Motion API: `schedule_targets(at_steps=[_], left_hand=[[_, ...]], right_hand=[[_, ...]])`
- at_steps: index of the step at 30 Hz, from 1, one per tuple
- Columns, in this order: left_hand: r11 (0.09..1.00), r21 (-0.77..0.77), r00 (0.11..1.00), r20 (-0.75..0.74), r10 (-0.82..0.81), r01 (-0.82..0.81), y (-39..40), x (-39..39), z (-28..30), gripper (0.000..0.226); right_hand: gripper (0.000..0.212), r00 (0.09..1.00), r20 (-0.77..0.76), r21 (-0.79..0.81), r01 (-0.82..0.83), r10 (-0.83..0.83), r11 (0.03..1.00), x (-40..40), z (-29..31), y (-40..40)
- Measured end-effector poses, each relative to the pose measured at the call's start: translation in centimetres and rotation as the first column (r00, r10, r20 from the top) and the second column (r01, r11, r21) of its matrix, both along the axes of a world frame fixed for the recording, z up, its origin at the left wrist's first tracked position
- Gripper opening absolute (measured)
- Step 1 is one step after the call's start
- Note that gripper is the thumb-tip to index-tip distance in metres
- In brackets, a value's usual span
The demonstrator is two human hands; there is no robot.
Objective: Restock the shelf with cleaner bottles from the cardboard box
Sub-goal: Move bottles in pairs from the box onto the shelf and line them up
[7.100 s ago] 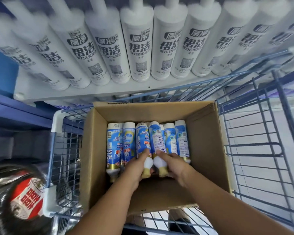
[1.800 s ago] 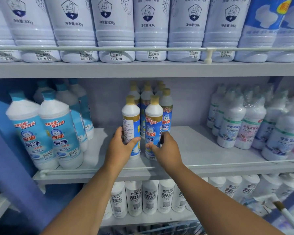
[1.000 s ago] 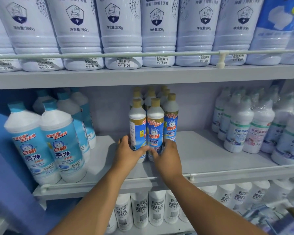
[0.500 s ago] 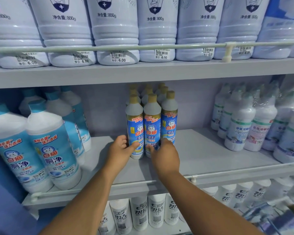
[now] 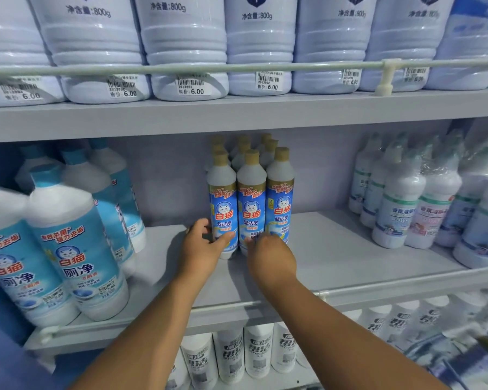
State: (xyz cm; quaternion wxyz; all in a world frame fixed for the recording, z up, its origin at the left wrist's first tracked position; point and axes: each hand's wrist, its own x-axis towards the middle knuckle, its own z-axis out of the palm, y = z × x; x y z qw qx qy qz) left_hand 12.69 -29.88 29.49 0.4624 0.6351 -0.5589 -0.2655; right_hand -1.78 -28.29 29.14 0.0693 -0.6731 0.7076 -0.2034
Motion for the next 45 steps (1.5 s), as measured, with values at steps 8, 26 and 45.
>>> schedule_targets(at_steps=[8, 26, 45], left_hand=[[1.000, -0.003, 1.000, -0.007, -0.029, 0.029, 0.1, 0.2, -0.3, 0.035], [0.999, 0.047, 0.998, 0.058, -0.022, 0.019, 1.2, -0.2, -0.2, 0.038], [0.997, 0.046, 0.683, 0.726, -0.078, 0.065, 9.0, -2.3, -1.0, 0.060]], right_hand=[[0.028, 0.992, 0.127, 0.020, 0.025, -0.027, 0.999, 0.0, -0.6, -0.9], [0.035, 0.981, -0.183, 0.061, -0.053, 0.063, 0.997, -0.5, -1.5, -1.9], [0.061, 0.944, -0.201, 0.018, -0.265, 0.263, 0.964, -3.7, -0.3, 7.8]])
